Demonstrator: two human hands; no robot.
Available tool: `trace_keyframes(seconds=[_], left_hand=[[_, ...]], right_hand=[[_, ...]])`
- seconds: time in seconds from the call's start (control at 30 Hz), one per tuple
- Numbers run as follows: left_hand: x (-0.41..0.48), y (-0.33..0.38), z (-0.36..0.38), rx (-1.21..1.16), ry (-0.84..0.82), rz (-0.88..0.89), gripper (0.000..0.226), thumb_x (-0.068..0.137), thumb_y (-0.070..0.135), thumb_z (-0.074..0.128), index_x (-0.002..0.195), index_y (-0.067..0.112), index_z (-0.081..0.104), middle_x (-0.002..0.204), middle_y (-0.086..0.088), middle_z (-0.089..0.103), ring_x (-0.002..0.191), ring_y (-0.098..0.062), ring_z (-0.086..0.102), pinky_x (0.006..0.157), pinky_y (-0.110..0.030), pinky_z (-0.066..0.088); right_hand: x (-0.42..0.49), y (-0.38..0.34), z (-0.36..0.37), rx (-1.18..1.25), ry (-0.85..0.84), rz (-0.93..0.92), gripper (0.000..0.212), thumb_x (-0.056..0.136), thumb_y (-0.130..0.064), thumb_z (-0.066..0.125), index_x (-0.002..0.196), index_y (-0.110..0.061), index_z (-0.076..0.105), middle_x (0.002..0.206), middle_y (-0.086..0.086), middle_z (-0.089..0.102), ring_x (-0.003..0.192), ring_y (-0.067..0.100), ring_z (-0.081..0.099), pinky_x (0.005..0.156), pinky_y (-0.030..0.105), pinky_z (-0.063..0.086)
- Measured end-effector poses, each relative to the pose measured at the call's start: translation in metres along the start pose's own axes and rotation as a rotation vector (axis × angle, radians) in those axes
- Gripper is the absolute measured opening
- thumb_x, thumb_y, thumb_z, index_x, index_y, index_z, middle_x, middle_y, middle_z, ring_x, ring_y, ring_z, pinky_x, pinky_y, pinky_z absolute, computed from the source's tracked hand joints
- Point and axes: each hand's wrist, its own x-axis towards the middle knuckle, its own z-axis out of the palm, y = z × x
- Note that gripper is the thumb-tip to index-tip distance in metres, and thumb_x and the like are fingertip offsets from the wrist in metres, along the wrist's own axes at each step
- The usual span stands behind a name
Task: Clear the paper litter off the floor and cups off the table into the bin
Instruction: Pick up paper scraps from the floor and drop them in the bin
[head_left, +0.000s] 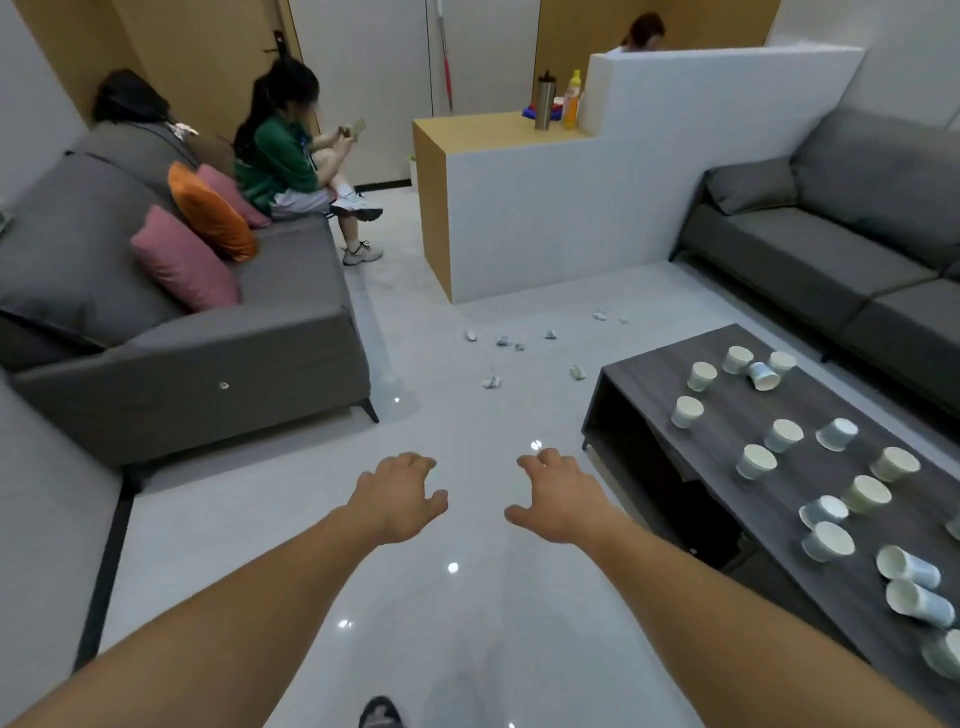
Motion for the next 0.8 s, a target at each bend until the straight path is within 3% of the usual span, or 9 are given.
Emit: trace_keyframes(seconds=[0.5,0.8], left_hand=[[0.336,-0.045,-0.116,0.046,-0.037,0.143,0.064,0.091,0.052,0.042,0.146,0.022,0.032,0.151,-0.001,0.034,0.136,-0.025,0.032,0.108,-0.044,0.031],[0.526,-0.008,-0.149,0.027,-0.070,0.164,0.063,0.091,0.051,0.043,0.146,0.022,0.032,0.151,-0.001,0.035,0.136,-0.024,0.032,0.108,-0.042,0.032]], right_hand=[[0.294,0.009,-0.093,0.042,0.007,0.139,0.078,0.085,-0.060,0.055,0.149,-0.025,0.027,0.150,0.004,0.030,0.134,0.027,0.035,0.101,0.043,0.041],[0.470,0.089,-0.135,0.064,-0.036,0.151,0.078,0.086,-0.059,0.055,0.149,-0.024,0.027,0.148,0.006,0.032,0.132,0.028,0.036,0.099,0.044,0.042]])
